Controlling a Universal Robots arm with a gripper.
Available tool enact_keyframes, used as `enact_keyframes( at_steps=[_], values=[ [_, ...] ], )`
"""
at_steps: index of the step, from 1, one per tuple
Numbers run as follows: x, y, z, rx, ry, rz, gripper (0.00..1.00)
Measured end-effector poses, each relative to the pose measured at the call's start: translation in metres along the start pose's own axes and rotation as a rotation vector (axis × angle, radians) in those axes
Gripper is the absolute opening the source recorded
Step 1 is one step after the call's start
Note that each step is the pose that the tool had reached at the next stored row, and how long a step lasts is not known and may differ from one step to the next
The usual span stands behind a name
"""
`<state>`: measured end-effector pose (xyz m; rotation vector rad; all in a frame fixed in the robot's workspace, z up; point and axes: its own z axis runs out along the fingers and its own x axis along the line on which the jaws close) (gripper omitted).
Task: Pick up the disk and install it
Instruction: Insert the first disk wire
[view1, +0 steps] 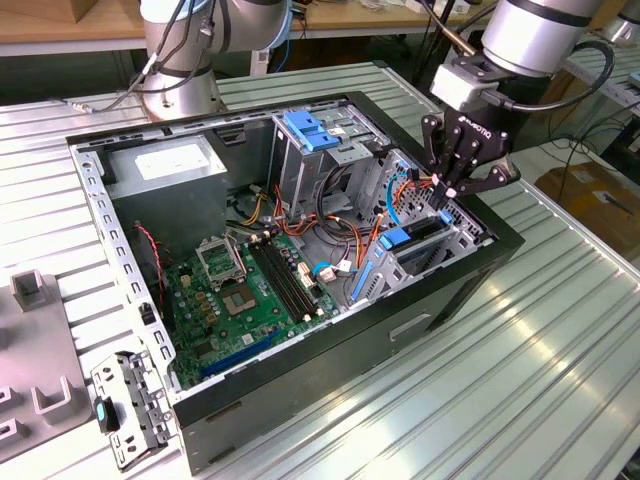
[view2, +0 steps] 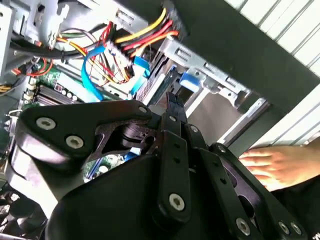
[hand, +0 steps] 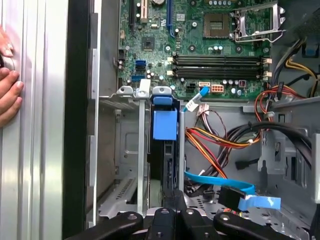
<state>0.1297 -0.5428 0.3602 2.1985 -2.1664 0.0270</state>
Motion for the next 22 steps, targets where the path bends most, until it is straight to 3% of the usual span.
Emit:
enact_keyframes(
  at_steps=[3, 5, 11, 14, 22],
  values=[
    [-0.0001, -0.0021, -0.0002, 0.0005, 0.0004, -0.019, 0.11],
    [0.0, -0.0021, -0.001, 0.0021, 0.0012, -0.052, 0.11],
    [0.0002, -0.002, -0.0085, 0.0041, 0.003, -0.129, 0.11],
    [-0.0007, -0.0039, -0.009, 0.0034, 0.0035, -0.136, 0.11],
    [-0.0048, -0.0164, -0.0093, 0.0034, 0.0059, -0.151, 0.11]
  ],
)
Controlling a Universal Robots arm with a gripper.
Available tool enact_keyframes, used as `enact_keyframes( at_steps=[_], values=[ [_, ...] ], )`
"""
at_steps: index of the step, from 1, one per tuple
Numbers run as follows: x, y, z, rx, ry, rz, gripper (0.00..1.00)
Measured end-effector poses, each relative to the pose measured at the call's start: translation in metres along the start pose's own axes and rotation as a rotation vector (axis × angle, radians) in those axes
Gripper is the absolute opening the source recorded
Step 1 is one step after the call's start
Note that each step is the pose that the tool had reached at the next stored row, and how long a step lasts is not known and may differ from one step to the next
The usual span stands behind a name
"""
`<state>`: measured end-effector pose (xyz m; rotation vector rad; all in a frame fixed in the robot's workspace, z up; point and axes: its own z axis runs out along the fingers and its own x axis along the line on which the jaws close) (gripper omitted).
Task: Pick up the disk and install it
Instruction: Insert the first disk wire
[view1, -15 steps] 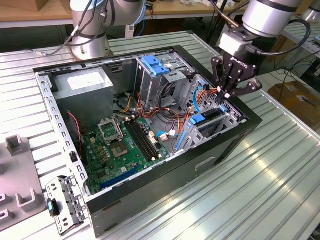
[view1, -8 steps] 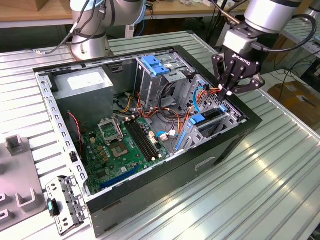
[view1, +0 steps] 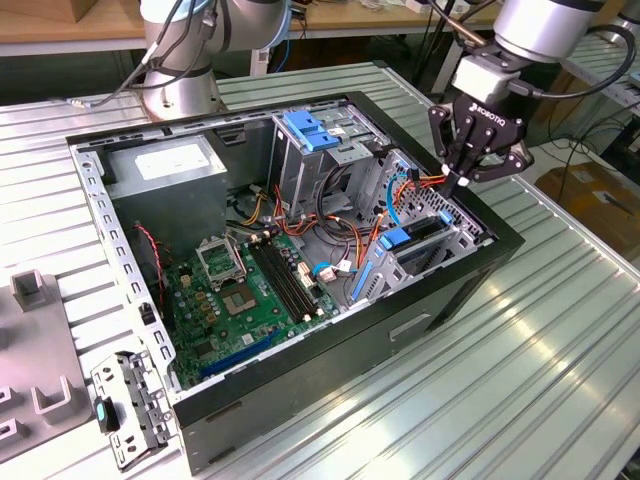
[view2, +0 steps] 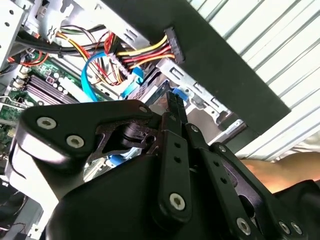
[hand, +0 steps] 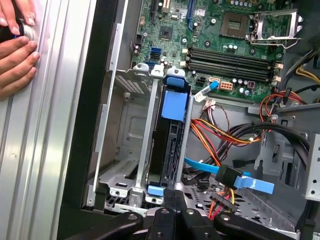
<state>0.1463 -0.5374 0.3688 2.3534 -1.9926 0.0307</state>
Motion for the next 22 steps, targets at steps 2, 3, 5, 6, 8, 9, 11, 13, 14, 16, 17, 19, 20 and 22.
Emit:
enact_keyframes(
  at_steps=[2, 3, 5, 6, 8, 9, 11, 13, 14, 16, 17, 19, 20, 22],
  values=[
    [-0.0001, -0.0017, -0.0005, 0.0002, 0.0006, -0.013, 0.11],
    [-0.0001, -0.0018, -0.0015, -0.0004, 0.0007, -0.019, 0.11],
    [0.0, -0.0018, -0.006, -0.002, 0.0006, -0.038, 0.11],
    [0.0, -0.0017, -0.0089, -0.0028, 0.0007, -0.047, 0.11],
    [-0.0001, -0.0016, -0.0135, -0.005, 0.0007, -0.067, 0.11],
    [-0.0002, -0.0016, -0.0149, -0.0052, 0.0009, -0.077, 0.11],
    [-0.0001, -0.0016, -0.0156, -0.0048, 0.001, -0.093, 0.11],
    [-0.0003, -0.0018, -0.0159, -0.0047, 0.0015, -0.096, 0.11],
    [-0.0004, -0.0019, -0.0159, -0.0047, 0.0015, -0.097, 0.11],
    [-0.0004, -0.002, -0.0159, -0.0046, 0.0016, -0.097, 0.11],
    [-0.0004, -0.002, -0.0159, -0.0046, 0.0016, -0.098, 0.11],
    [-0.0004, -0.002, -0.0159, -0.0046, 0.0016, -0.098, 0.11],
    [-0.0004, -0.002, -0.0159, -0.0046, 0.0016, -0.098, 0.11],
    [-0.0004, -0.002, -0.0158, -0.0046, 0.0016, -0.098, 0.11]
  ],
)
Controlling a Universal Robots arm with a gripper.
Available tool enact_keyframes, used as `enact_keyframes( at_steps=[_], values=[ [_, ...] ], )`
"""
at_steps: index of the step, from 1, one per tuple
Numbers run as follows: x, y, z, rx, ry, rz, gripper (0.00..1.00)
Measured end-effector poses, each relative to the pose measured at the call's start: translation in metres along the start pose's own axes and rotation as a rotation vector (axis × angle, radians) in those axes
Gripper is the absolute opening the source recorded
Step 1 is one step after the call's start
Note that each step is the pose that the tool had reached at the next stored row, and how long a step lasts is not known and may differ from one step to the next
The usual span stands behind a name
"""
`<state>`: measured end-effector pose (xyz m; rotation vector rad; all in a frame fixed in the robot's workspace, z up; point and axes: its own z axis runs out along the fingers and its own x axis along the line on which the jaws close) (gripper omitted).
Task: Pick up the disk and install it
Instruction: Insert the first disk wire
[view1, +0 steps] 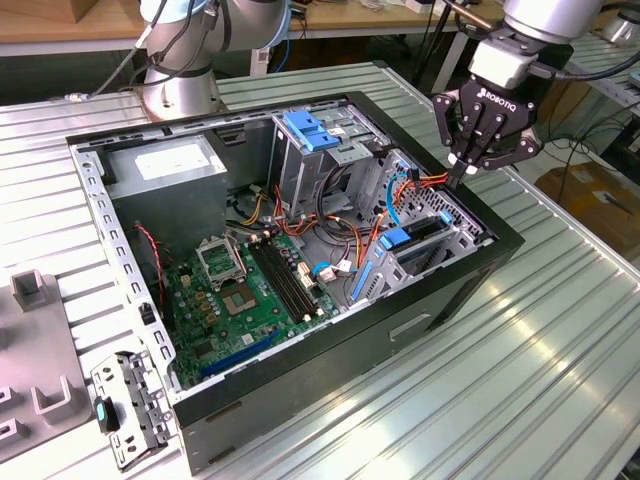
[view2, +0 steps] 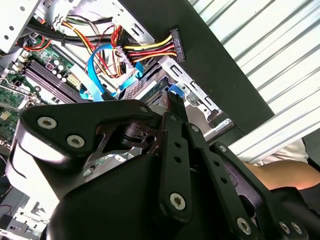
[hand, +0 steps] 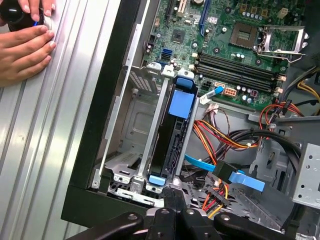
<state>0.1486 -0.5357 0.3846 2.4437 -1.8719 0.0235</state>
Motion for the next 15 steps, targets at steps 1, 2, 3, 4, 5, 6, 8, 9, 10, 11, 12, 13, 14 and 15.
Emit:
enact_keyframes(
  at_steps=[1, 2, 3, 4, 5, 6, 8, 9, 10, 11, 12, 13, 14, 15],
  values=[
    [0.0, 0.0, 0.0, 0.0, 0.0, 0.0, 0.11],
    [0.0, 0.0, 0.0, 0.0, 0.0, 0.0, 0.11],
    [0.0, 0.0, 0.0, 0.0, 0.0, 0.0, 0.11],
    [0.0, -0.0001, 0.0, 0.0005, 0.0005, -0.009, 0.11],
    [0.0, -0.0002, 0.0, 0.0012, 0.0009, -0.023, 0.11],
    [0.0001, -0.0003, 0.0, 0.0023, 0.0017, -0.045, 0.11],
    [0.0004, -0.0015, -0.0001, 0.0035, 0.0031, -0.073, 0.11],
    [0.0008, -0.0046, -0.0002, 0.0039, 0.0032, -0.075, 0.11],
    [0.0009, -0.0086, -0.0002, 0.0037, 0.0031, -0.075, 0.11],
    [0.0004, -0.0135, -0.0002, 0.0033, 0.0029, -0.075, 0.11],
    [-0.0014, -0.0166, -0.0003, 0.003, 0.0029, -0.075, 0.11],
    [-0.0054, -0.0201, -0.0004, 0.0024, 0.0027, -0.075, 0.11],
    [-0.0077, -0.0214, -0.0004, 0.0023, 0.0026, -0.076, 0.11],
    [-0.0088, -0.0217, -0.0003, 0.0023, 0.0027, -0.081, 0.11]
  ],
)
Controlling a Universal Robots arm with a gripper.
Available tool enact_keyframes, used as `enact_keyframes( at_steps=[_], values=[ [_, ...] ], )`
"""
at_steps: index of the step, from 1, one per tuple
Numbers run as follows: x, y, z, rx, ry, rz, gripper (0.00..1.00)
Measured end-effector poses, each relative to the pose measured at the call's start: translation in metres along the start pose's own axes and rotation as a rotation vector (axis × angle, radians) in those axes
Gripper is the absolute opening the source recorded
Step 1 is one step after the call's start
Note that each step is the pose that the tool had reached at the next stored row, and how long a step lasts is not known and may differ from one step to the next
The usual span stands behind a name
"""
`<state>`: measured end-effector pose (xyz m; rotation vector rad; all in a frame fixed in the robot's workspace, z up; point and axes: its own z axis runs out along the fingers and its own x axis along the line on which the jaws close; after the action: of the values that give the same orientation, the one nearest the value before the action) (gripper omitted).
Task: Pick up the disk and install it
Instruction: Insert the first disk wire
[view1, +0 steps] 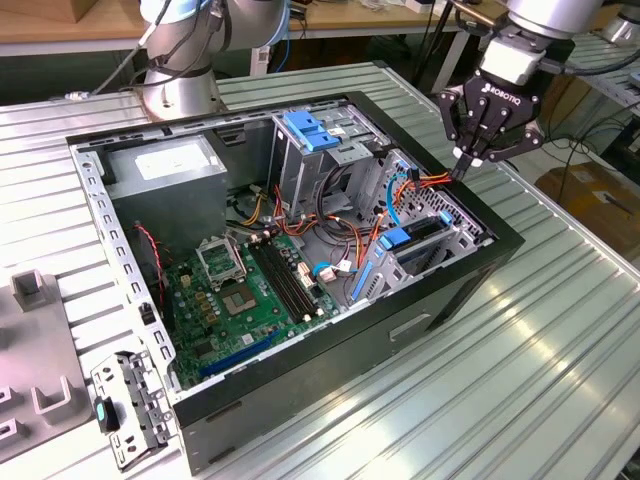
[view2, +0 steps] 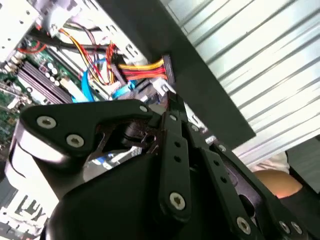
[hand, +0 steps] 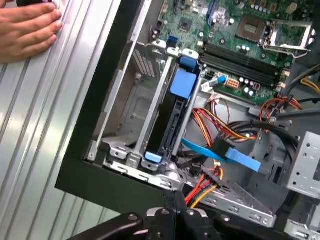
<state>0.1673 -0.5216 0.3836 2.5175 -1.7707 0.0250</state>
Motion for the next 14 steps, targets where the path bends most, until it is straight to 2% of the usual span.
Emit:
enact_keyframes(
  at_steps=[2, 3, 7, 8, 9, 11, 12, 14],
  values=[
    [-0.0004, -0.0003, 0.001, 0.0021, 0.0017, -0.042, 0.11],
    [-0.0004, -0.0003, 0.0013, 0.0029, 0.0026, -0.06, 0.18],
    [-0.0003, -0.0007, 0.0024, 0.0065, 0.0059, -0.133, 0.19],
    [-0.0003, -0.001, 0.0028, 0.0078, 0.007, -0.159, 0.25],
    [-0.0002, -0.0013, 0.0031, 0.0088, 0.0077, -0.178, 0.25],
    [0.0, -0.0019, 0.0036, 0.0103, 0.009, -0.208, 0.27],
    [0.0, -0.0021, 0.0037, 0.0108, 0.0096, -0.218, 0.33],
    [0.0, -0.0026, 0.0038, 0.0116, 0.0102, -0.236, 0.33]
  ],
)
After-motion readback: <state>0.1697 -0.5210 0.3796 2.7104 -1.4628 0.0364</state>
